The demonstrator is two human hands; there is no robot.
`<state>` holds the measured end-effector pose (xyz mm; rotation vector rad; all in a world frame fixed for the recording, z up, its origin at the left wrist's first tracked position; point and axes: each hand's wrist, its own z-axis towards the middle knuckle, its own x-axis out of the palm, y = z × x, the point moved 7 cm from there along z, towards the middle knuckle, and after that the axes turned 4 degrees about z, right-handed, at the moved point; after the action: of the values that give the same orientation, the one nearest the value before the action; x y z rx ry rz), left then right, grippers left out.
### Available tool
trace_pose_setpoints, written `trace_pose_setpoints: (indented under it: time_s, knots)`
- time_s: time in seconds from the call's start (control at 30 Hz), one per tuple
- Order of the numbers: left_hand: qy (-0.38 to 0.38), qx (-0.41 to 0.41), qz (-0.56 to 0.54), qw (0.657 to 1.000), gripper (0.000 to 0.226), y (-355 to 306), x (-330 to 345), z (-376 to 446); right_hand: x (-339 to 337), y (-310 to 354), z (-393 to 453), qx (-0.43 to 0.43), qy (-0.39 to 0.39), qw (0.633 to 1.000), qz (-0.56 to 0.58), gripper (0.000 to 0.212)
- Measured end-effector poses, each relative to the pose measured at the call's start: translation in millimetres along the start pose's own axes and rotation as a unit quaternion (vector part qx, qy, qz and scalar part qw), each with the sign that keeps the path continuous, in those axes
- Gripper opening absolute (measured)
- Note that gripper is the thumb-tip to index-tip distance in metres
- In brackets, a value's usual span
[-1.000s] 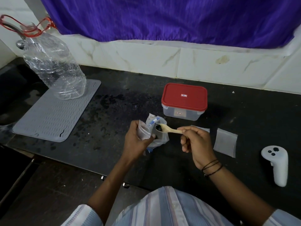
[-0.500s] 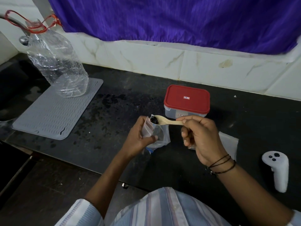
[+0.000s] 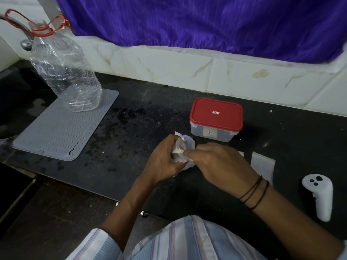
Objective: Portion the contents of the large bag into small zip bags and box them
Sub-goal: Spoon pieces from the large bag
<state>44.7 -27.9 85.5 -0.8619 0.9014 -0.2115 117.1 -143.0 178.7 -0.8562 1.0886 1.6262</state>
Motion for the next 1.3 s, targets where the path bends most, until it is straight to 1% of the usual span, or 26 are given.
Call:
trace_pose_setpoints:
  time_s: [0.03, 0.07, 0.13, 0.17, 0.2, 0.27, 0.33, 0.37, 0.4, 0.43, 0.47, 0.5, 0.53, 0.57, 0.67, 0.77, 0.83, 0.9, 0.97, 1.03, 1.1, 1.17, 1.23, 1.3]
  knots:
    - [-0.001, -0.015, -0.024, 1.000, 0.031, 2, -1, 1, -3, 2, 0, -0.006, -0.025, 1.000, -0.015, 0.025]
    - [-0.005, -0.042, -0.047, 0.998, 0.031, 6, -4, 1, -9, 0, -1, 0.006, -0.061, 0.998, -0.011, 0.019]
    - [-0.025, -0.119, -0.093, 0.988, 0.028, 18, -9, 0, -19, -11, -5, 0.069, -0.147, 0.986, 0.042, 0.021]
    - [-0.043, -0.162, -0.112, 0.979, 0.026, 28, -11, -2, -20, -21, -7, 0.105, -0.176, 0.976, 0.074, 0.022]
    - [-0.066, -0.209, -0.125, 0.968, 0.023, 38, -14, -5, -15, -32, -8, 0.135, -0.190, 0.968, 0.097, 0.021]
    - [-0.106, -0.306, -0.147, 0.935, 0.019, 58, -17, -15, 7, -53, -9, 0.196, -0.166, 0.959, 0.117, 0.016]
    - [-0.123, -0.396, -0.202, 0.887, 0.019, 72, -11, -25, 37, -69, -13, 0.246, -0.109, 0.956, 0.115, 0.013]
    - [-0.120, -0.426, -0.225, 0.868, 0.019, 77, -6, -30, 52, -74, -15, 0.263, -0.073, 0.957, 0.101, 0.012]
    - [-0.110, -0.441, -0.239, 0.858, 0.019, 80, -1, -33, 65, -77, -16, 0.278, -0.032, 0.956, 0.087, 0.011]
    - [-0.097, -0.448, -0.251, 0.853, 0.025, 82, 5, -34, 77, -79, -18, 0.291, 0.009, 0.954, 0.075, 0.011]
    - [-0.083, -0.452, -0.269, 0.847, 0.039, 82, 10, -36, 86, -79, -18, 0.298, 0.042, 0.952, 0.062, 0.012]
    - [-0.065, -0.457, -0.284, 0.840, 0.055, 83, 17, -37, 92, -78, -18, 0.298, 0.063, 0.951, 0.048, 0.012]
    - [-0.049, -0.462, -0.290, 0.837, 0.066, 82, 22, -38, 95, -77, -17, 0.297, 0.073, 0.951, 0.037, 0.012]
    - [-0.037, -0.461, -0.285, 0.840, 0.068, 82, 27, -38, 98, -76, -17, 0.297, 0.080, 0.951, 0.033, 0.013]
    - [-0.035, -0.453, -0.267, 0.850, 0.050, 78, 34, -35, 104, -75, -17, 0.299, 0.087, 0.950, 0.031, 0.013]
    - [-0.057, -0.451, -0.287, 0.843, 0.034, 76, 34, -29, 108, -79, -21, 0.313, 0.077, 0.945, 0.064, 0.015]
    - [-0.069, -0.452, -0.310, 0.834, 0.029, 78, 33, -27, 111, -86, -27, 0.340, 0.059, 0.931, 0.115, 0.018]
    - [-0.074, -0.450, -0.326, 0.828, 0.027, 82, 34, -27, 116, -95, -35, 0.379, 0.044, 0.906, 0.185, 0.019]
    - [-0.078, -0.442, -0.332, 0.830, 0.026, 83, 35, -28, 122, -102, -43, 0.423, 0.033, 0.867, 0.260, 0.019]
    - [-0.081, -0.441, -0.327, 0.832, 0.030, 84, 36, -30, 126, -104, -51, 0.457, 0.013, 0.824, 0.336, 0.020]
    - [-0.077, -0.436, -0.323, 0.837, 0.035, 84, 37, -31, 131, -104, -57, 0.472, -0.003, 0.794, 0.383, 0.020]
    - [-0.061, -0.415, -0.326, 0.847, 0.037, 83, 38, -30, 133, -103, -60, 0.474, -0.004, 0.783, 0.402, 0.020]
    - [-0.043, -0.388, -0.333, 0.858, 0.036, 78, 38, -27, 135, -102, -60, 0.467, 0.006, 0.783, 0.411, 0.019]
    - [-0.037, -0.371, -0.346, 0.861, 0.037, 73, 37, -27, 136, -99, -58, 0.458, 0.017, 0.787, 0.414, 0.018]
